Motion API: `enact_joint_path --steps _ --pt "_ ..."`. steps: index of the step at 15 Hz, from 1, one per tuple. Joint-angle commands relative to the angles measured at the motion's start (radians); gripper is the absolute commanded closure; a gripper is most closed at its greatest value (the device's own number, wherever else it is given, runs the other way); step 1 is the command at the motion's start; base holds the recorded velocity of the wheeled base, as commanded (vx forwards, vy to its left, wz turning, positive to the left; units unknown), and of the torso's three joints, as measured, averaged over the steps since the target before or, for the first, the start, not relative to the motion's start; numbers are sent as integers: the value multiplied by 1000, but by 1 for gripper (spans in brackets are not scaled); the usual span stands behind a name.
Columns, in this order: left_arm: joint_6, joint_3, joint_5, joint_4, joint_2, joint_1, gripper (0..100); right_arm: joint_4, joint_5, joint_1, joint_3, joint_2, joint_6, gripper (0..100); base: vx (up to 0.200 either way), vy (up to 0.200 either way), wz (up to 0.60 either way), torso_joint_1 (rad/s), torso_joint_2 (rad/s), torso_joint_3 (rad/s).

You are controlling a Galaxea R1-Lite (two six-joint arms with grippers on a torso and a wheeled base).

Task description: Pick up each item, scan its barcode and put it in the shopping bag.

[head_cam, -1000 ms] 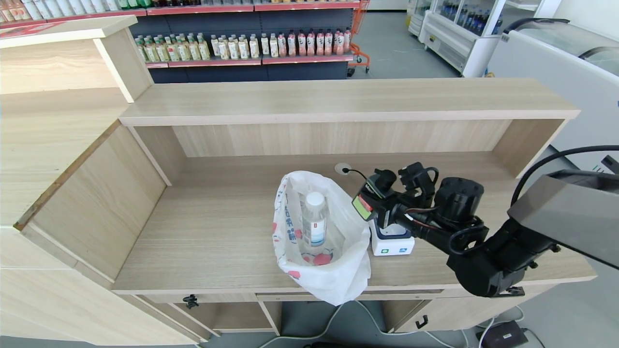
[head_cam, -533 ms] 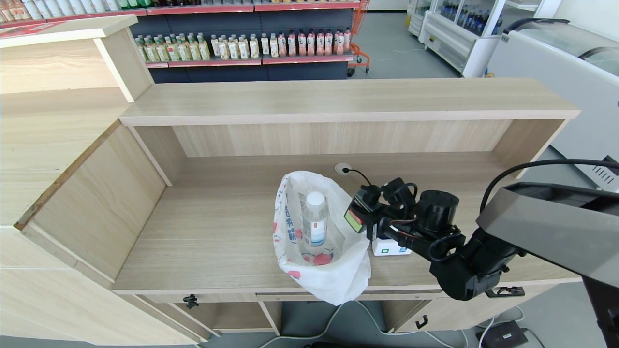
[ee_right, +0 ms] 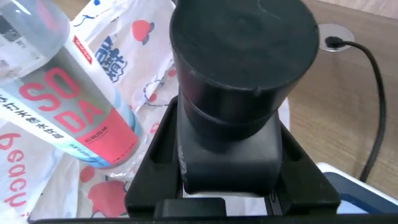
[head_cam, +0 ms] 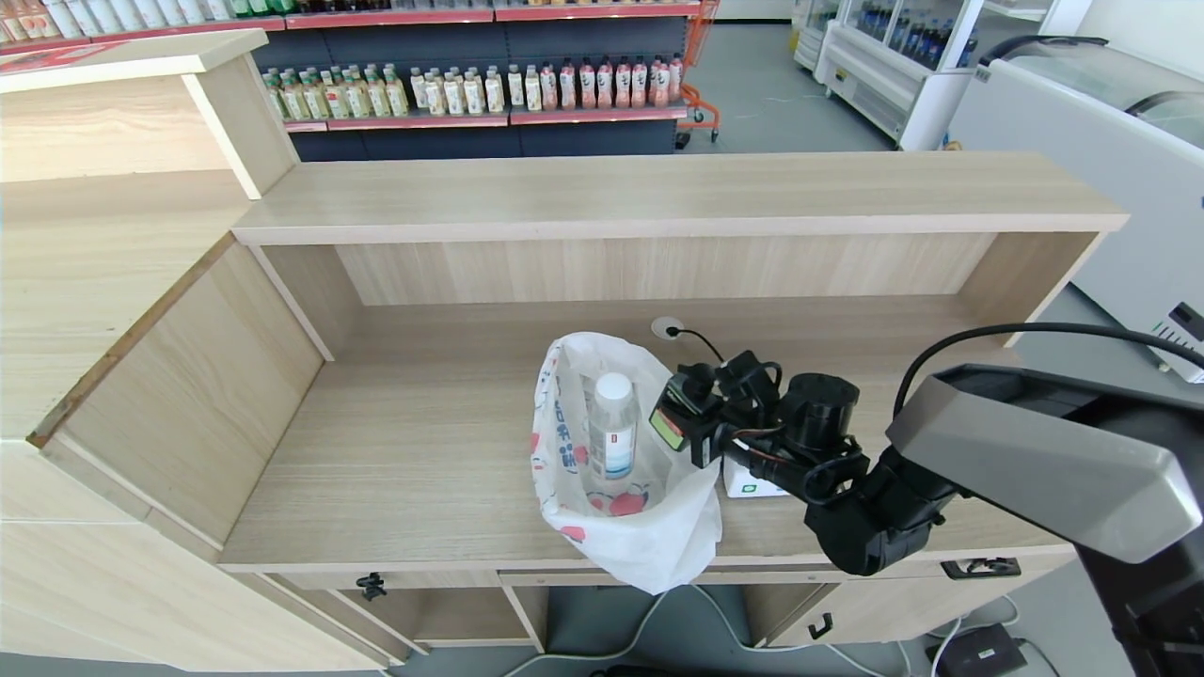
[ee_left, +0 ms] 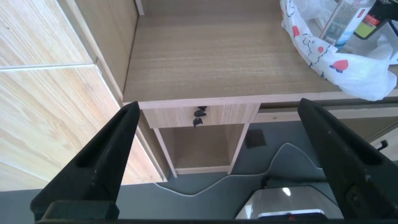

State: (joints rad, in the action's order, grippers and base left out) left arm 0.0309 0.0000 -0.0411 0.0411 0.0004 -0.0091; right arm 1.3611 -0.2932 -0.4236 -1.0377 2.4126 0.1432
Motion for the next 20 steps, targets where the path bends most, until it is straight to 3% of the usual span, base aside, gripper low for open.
enact_joint_path --steps 1,18,19,20 --pt "0 0 0 0 0 0 0 0 -7 -12 -9 8 1 100 0 0 0 0 0 0" --pt "0 0 0 0 0 0 0 -20 -12 -23 -39 79 29 100 0 0 0 0 0 0" --pt "0 0 0 0 0 0 0 -19 -11 -23 -42 79 29 0 0 0 0 0 0 0" --pt "0 0 0 0 0 0 0 -19 -12 -23 -44 79 27 0 0 0 0 0 0 0"
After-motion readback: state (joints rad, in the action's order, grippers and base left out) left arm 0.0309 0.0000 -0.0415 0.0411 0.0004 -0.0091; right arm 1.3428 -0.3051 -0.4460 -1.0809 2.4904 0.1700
